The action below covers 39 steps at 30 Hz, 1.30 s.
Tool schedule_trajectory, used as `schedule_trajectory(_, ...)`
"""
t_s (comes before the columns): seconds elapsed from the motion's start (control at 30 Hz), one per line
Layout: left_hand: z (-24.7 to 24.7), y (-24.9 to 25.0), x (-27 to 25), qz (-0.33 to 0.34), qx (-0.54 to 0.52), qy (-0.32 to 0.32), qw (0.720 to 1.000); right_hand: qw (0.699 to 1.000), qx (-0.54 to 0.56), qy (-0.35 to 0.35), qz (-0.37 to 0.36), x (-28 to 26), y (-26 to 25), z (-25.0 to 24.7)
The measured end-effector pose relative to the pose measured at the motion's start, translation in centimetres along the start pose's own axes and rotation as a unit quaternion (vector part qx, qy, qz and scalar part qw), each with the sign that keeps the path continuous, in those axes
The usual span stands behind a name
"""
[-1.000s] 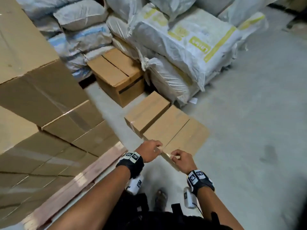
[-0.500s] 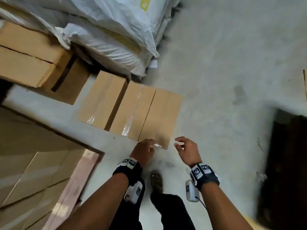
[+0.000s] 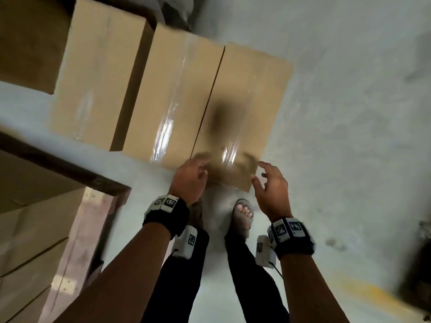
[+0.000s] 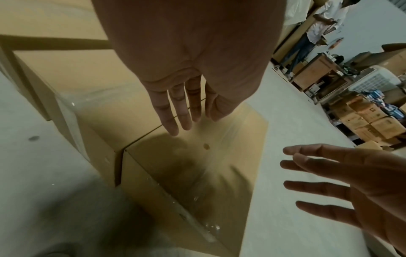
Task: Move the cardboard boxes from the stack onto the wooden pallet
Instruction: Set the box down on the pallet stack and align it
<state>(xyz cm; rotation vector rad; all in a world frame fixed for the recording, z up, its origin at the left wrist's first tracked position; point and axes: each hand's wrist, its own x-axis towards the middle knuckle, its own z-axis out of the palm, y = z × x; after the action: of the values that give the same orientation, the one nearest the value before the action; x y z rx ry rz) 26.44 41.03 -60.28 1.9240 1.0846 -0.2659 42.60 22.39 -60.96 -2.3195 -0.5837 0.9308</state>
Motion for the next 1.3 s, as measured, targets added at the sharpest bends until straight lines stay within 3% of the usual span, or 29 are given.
schedule_trajectory(0.2,6.0,-5.2,5.0,0.041,0.031,0.04,0.998,0.995,-0.007,0.028,-0.1,5.4,5.6,5.7)
schedule_trajectory(0.37,7.7,-7.5,8.9,0.067,0.056,0.087,0.992,0.997,-0.035,0.045,-0.044,8.8,8.6,8.7)
schedule_trajectory(0.6,7.3,-8.0,15.9,0.152,0.113,0.102,0.977,0.979,-0.163,0.082,-0.095,16.5,8.2,9.7)
schedule_trajectory(0.8,7.5,-7.4,20.1,0.201,0.169,0.097,0.96,0.953,-0.251,0.116,-0.126,18.4,10.2,10.3)
schedule_trajectory(0.9,7.7,-7.2,20.7,0.213,0.162,0.088,0.96,0.948,-0.274,0.1,-0.125,18.7,11.1,9.8)
schedule_trajectory(1.0,8.3,-6.5,20.2,0.226,0.103,0.08,0.965,0.958,-0.246,0.087,-0.118,18.4,12.0,8.6)
schedule_trajectory(1.13,9.7,-4.9,18.8,0.228,0.061,0.074,0.969,0.98,-0.126,0.054,-0.142,18.1,13.6,6.1)
schedule_trajectory(1.23,10.2,-4.3,18.3,0.214,0.035,0.08,0.973,0.987,-0.08,0.049,-0.134,17.9,14.0,4.7)
schedule_trajectory(1.3,11.0,-4.6,18.1,0.191,0.014,0.052,0.98,0.986,-0.083,0.051,-0.132,17.7,14.1,3.7)
